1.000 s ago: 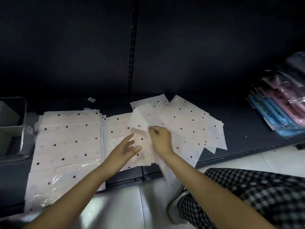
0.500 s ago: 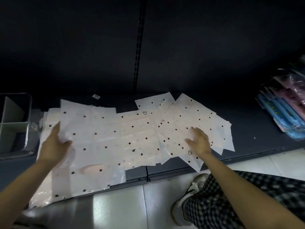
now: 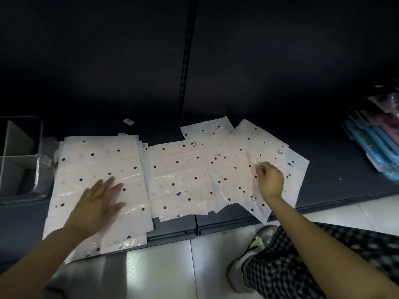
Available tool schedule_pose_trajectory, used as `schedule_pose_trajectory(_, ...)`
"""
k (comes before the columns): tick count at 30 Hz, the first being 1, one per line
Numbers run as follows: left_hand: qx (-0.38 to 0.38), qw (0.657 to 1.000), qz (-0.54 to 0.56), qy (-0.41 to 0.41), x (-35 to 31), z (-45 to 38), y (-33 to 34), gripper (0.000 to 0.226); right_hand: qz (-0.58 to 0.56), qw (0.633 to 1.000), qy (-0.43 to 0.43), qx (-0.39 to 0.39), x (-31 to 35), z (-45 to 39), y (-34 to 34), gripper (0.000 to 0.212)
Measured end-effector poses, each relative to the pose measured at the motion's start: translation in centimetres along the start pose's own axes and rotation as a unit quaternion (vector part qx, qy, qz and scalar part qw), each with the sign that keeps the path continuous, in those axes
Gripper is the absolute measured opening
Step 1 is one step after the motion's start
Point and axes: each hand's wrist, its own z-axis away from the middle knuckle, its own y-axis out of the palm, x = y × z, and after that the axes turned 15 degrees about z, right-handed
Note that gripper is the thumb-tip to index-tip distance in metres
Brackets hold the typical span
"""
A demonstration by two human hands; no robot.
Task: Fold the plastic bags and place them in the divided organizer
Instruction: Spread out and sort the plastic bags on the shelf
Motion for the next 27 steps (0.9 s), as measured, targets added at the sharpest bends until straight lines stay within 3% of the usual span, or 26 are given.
schedule_pose_trajectory(5, -0.038, 0.998, -0.012, 0.039, -1.6, -0.3, 0.7, 0.101, -0.176, 0.979, -0.067, 0.074, 10.2, 2.7, 0.1, 0.016)
schedule_pose_trajectory(9, -0.045, 0.989, 0.011, 0.138, -6.0, -0.4, 1.5, 0.093, -0.298, 0.936, 0.006, 0.185, 16.7, 5.0, 1.9, 0.008)
schedule_pose_trajectory(11, -0.027, 0.986, 0.012, 0.163, -7.6, -0.5, 2.4, 0.089, -0.373, 0.893, 0.066, 0.242, 18.7, 5.5, 2.4, 0.008)
schedule_pose_trajectory(13, -0.004, 0.983, 0.004, 0.182, -8.6, -0.6, 3.2, 0.085, -0.391, 0.876, 0.056, 0.275, 19.3, 5.6, 2.7, 0.016)
schedule_pose_trajectory(17, 0.044, 0.977, -0.081, 0.19, -8.0, -1.0, 4.9, 0.077, -0.22, 0.956, -0.051, 0.188, 14.6, 3.7, 2.7, 0.022)
schedule_pose_trajectory(20, 0.063, 0.976, -0.093, 0.187, -7.3, -1.3, 5.6, 0.076, -0.102, 0.987, -0.027, 0.12, 7.3, 0.8, 2.4, 0.034)
schedule_pose_trajectory(24, 0.056, 0.973, -0.114, 0.195, -7.6, -1.8, 6.4, 0.058, 0.053, 0.989, 0.014, 0.137, -1.5, -1.8, 1.8, 0.062)
schedule_pose_trajectory(27, 0.057, 0.973, -0.107, 0.198, -8.9, -2.7, 7.2, 0.058, 0.089, 0.981, 0.016, 0.169, -4.2, -2.2, 2.1, 0.049)
